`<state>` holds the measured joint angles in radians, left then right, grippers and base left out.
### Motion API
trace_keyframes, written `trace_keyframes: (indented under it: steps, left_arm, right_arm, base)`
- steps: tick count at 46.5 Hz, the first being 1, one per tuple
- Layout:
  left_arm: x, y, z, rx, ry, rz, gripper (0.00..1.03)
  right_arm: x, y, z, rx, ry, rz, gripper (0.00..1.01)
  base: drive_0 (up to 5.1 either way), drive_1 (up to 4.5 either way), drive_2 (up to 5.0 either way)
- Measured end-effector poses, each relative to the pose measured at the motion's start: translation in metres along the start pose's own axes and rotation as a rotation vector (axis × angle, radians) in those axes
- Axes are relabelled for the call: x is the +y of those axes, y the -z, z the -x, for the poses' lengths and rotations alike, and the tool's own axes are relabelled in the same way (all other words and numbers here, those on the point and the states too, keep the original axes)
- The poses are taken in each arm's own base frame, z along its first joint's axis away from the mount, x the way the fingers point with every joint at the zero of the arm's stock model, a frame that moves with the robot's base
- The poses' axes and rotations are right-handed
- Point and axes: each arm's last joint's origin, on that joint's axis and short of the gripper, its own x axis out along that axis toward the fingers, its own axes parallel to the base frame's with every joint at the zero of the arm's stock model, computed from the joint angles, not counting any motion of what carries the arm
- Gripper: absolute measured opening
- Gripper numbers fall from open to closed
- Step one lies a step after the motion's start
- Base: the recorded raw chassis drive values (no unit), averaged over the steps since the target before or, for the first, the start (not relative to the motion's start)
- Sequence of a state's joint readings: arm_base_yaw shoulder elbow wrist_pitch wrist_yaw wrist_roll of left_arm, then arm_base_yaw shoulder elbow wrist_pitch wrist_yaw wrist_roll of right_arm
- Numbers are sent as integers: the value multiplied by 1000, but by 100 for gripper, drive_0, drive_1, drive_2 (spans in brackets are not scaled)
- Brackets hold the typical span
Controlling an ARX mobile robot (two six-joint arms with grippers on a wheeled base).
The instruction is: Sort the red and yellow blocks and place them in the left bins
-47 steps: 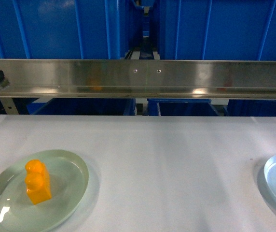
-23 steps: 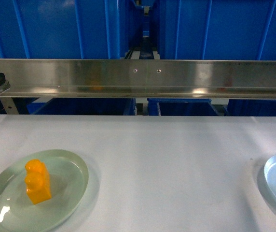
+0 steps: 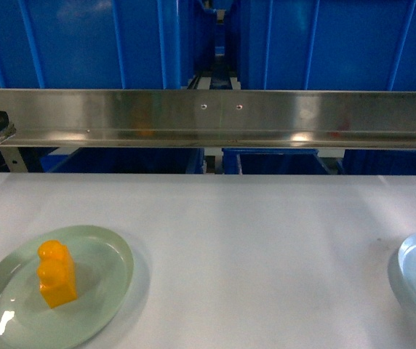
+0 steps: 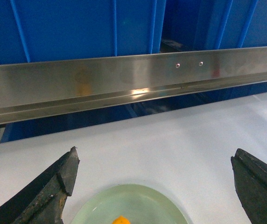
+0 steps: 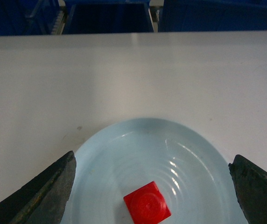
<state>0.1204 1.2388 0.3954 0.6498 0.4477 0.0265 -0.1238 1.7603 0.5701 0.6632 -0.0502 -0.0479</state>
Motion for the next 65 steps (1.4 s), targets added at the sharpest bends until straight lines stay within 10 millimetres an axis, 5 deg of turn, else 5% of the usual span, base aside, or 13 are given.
trace_keyframes:
  steps: [39, 58, 65]
  left_arm:
    - [0, 0, 0, 0, 0, 0, 98]
    - [0, 0, 0, 0, 0, 0, 98]
    - [0, 0, 0, 0, 0, -1, 98]
  right_arm:
    - [-2, 55, -28, 127, 26, 26, 98]
    - [-14, 62, -47, 129, 35, 17, 98]
    - [-16, 61, -49, 124, 31, 15, 85]
  base:
    - [0, 0, 0]
    - [0, 0, 0]
    - [0, 0, 0]
